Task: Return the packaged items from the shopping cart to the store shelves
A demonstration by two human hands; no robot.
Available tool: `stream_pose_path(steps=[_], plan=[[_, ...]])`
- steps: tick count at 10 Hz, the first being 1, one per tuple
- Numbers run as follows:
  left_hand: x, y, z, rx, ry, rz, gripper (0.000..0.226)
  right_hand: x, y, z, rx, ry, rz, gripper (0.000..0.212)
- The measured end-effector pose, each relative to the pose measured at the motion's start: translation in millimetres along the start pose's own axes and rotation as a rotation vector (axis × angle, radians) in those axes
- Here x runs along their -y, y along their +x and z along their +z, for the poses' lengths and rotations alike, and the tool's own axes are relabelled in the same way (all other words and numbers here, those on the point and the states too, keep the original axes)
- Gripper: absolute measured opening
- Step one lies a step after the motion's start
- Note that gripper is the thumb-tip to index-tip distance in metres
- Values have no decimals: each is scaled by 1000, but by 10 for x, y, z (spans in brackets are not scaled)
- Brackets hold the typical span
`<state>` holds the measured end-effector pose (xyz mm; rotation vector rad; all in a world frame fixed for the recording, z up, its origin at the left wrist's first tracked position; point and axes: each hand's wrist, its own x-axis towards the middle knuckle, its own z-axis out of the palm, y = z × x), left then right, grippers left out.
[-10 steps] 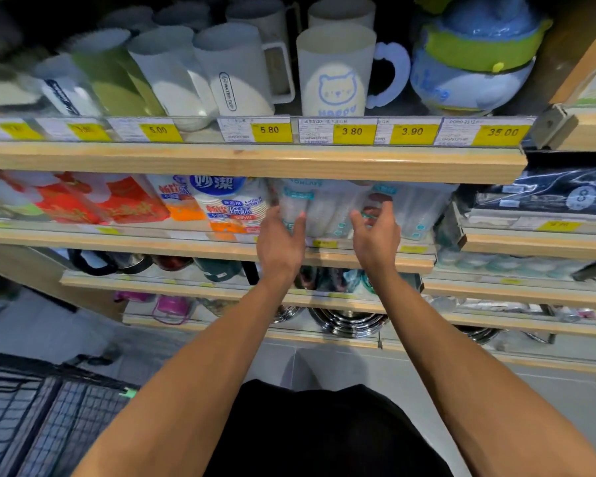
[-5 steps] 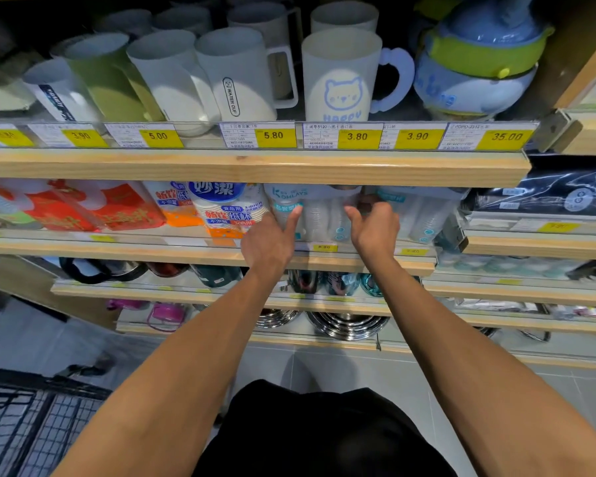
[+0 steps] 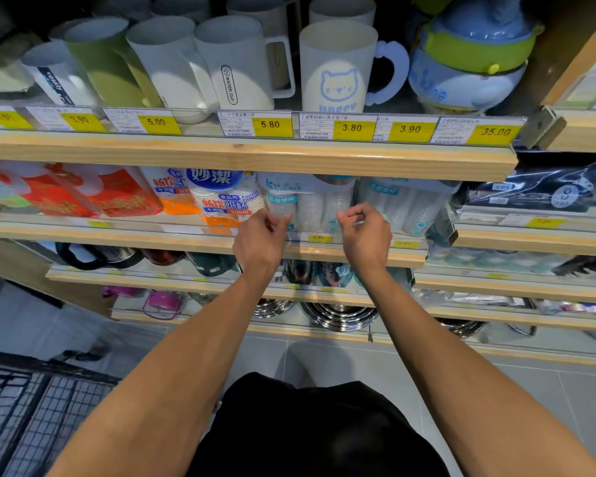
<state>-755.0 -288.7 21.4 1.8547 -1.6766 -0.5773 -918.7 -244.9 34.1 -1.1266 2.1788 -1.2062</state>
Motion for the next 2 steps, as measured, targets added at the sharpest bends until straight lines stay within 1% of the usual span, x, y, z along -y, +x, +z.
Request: stream_pose_path(steps=[1,2], plan=[[140,-73,-99,125,-74,4,39,154,-256,158,-9,-15,-114,28],[258,-135,-368,368,-397,-262,35,369,-396,357,80,-37,-133,36]])
